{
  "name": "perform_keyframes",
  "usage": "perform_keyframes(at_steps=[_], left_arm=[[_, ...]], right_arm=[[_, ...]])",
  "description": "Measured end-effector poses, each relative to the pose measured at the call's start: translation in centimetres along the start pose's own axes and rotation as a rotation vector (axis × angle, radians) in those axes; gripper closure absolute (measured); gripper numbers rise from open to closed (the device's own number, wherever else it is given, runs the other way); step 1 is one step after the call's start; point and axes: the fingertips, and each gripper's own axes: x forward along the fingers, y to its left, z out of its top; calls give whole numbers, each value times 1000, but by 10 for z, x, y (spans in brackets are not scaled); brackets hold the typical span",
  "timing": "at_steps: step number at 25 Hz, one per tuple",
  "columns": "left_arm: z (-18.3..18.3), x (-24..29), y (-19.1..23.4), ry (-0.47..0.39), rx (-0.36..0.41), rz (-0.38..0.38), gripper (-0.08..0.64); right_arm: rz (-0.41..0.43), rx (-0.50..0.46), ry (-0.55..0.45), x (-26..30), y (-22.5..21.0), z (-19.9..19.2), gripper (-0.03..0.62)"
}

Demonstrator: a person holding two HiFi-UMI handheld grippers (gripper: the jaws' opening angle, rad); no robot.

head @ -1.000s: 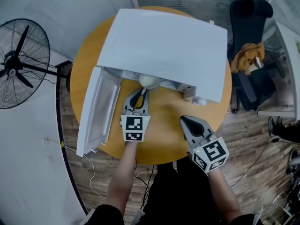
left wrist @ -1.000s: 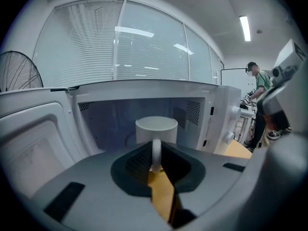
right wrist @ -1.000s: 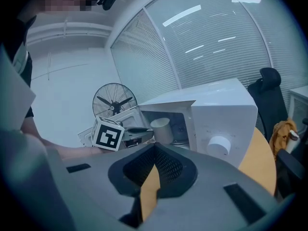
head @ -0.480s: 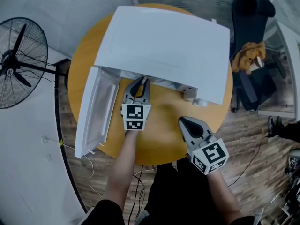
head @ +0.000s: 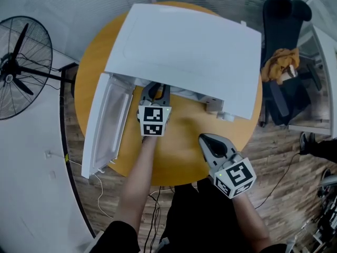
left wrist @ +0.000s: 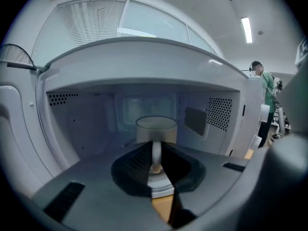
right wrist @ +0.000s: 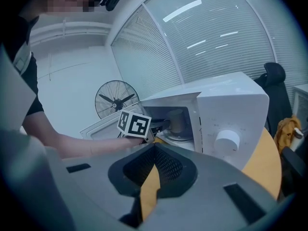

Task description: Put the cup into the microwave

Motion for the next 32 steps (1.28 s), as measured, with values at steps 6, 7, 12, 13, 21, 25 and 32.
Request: perform_keyframes(at_steps=[6, 7, 12, 13, 21, 25, 32], left_arm=[[-1, 14, -2, 2, 23, -9, 517], [-1, 15, -2, -1, 19, -9, 517], [0, 22, -5, -24, 37, -17, 517], [1, 24, -5, -30, 43, -19, 515], [5, 36, -2, -55, 55, -7, 514], [7, 39, -2, -59, 68, -3, 514], [5, 41, -2, -63, 76, -15, 496]], right_arm=[[3, -5, 10, -2, -1, -2, 583], [4, -6, 13, -3, -1, -2, 583], [1, -8, 22, -5, -4, -5, 583], [1, -9, 23, -5, -4, -5, 583], [5, -14, 31, -6, -5, -6, 583], [6, -16, 32, -7, -4, -5, 583], [9, -15, 30, -7, -2, -5, 583]])
